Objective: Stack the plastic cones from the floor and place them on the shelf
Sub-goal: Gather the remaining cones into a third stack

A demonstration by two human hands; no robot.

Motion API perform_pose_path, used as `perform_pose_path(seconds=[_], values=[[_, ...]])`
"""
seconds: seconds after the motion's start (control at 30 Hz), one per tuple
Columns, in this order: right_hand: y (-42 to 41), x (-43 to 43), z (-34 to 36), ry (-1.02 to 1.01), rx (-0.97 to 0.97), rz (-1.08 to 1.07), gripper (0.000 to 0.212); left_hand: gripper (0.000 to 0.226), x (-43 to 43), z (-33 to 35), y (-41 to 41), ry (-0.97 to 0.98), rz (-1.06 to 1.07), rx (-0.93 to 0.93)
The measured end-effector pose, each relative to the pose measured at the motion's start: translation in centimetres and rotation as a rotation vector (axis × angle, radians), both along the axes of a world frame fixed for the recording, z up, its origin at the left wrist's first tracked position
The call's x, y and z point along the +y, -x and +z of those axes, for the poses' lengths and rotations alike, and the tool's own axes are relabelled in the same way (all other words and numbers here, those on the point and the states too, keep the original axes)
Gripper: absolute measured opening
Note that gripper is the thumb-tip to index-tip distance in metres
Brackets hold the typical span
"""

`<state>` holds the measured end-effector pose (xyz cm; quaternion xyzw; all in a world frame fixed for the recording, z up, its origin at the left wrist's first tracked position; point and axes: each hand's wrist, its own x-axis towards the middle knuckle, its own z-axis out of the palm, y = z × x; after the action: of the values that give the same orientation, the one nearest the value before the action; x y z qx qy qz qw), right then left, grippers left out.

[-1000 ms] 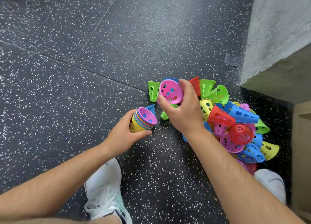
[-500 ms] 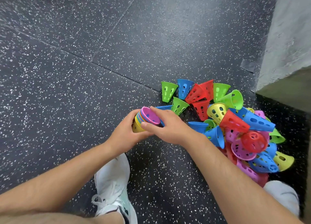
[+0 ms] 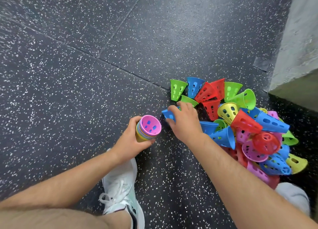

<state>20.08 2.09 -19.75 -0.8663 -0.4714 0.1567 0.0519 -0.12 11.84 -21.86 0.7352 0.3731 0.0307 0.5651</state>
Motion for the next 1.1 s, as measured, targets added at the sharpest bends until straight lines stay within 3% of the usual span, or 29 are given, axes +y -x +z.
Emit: perform_pose_path(seconds=[0.13,0.3,0.47,0.77,0.87,0.97,1.1], values=[[1.2,-1.0,-0.7,-0.041,0.098,-0.033,0.024,0.08,0.1,-0.1,-0.1,-0.007,-0.003,-0.033],[1.4,-2.5,0.4,-0.348,0.36,-0.308,0.02,0.076,-0.1,-0.4,-0.7,-0.027,0.002,-0.058],[1.1,-2.9,2.5,-0.529,0.425,-0.308,0.016,0.075,-0.1,-0.5,-0.9,-0.032,-0.01,-0.052],[4.0,-2.4,2.9,-0.391,0.58,-0.319,0.038,0.079,0.4,-0.4,-2.5,-0.008,-0.041,-0.087],[3.9,-2.4,2.7,-0.413,0.619,-0.351,0.035,0.078,0.7,0.1,-3.8,-0.043,-0.051,-0.108],[3.0,-2.4,2.3,-0.342,0.607,-0.394,0.022,0.078,0.9,0.4,-4.6,-0.054,-0.072,-0.115],[1.3,-2.1,2.3,-0.32,0.489,-0.353,0.031,0.081,1.2,0.2,-5.0,-0.036,-0.089,-0.116]])
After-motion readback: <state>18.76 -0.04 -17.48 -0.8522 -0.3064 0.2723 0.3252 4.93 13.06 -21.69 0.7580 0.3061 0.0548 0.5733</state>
